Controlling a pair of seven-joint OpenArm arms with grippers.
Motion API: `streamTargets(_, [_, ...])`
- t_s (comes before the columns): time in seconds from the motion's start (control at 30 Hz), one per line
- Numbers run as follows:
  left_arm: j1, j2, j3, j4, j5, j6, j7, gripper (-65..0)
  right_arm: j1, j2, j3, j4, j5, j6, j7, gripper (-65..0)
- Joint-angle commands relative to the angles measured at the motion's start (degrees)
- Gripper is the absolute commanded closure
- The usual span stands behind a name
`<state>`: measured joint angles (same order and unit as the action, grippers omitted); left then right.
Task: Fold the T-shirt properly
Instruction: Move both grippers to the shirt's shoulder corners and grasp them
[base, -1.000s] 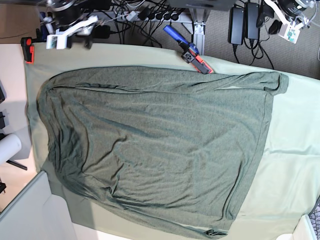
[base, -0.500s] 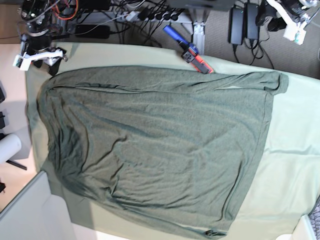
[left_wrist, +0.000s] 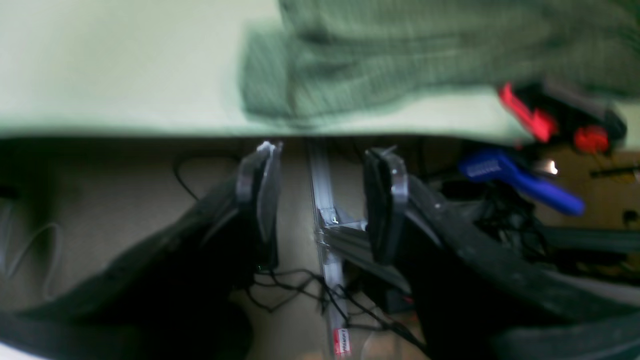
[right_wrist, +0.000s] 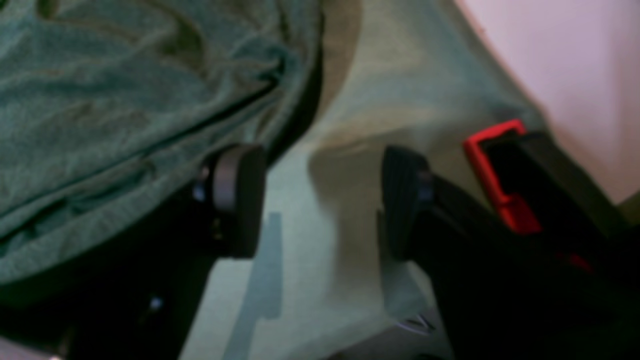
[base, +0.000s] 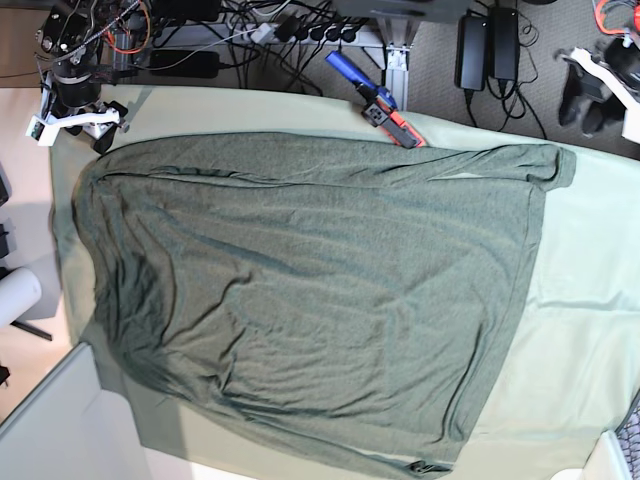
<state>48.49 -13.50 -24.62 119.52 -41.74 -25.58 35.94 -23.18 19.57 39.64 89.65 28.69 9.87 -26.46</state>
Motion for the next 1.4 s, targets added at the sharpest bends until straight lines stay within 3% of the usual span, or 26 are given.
streamTargets(0.0, [0.02,-0.35,-0.68,0.94,-0.85,-0.85,-1.01,-31.0,0.13,1.44,0.63,0.85,0.22,0.39,1.36,-36.4])
streamTargets(0.53, [-14.27,-1.62,0.31,-12.76,2.49,-0.85,-1.38,-31.1,-0.33,2.82,0.63,0.87,-0.81,0.39,0.92,-36.3])
streamTargets(0.77, [-15.34,-1.6,0.79,-15.34,-0.07,-3.58,-1.36,-31.1,-0.17,2.78,0.63,0.87,-0.81,0.39,0.9,-36.3])
streamTargets(1.23, [-18.16,-1.6,8.59,-15.39,3.45,-4.02,-1.46,-30.7,-0.17,2.82,0.63,0.87,-0.83,0.39,0.96,-36.3])
streamTargets(1.3, [-18.16,-1.6,8.59,-15.39,3.65,-4.07,-1.46,-23.9,0.0,2.82,0.63,0.87,-0.81,0.39,1.03,-36.3])
streamTargets(1.37, [-18.16,-1.62,8.59,-15.39,4.96,-5.27,-2.14,-11.3,0.61,2.8,0.66,0.87,-0.83,0.39,1.11,-36.3])
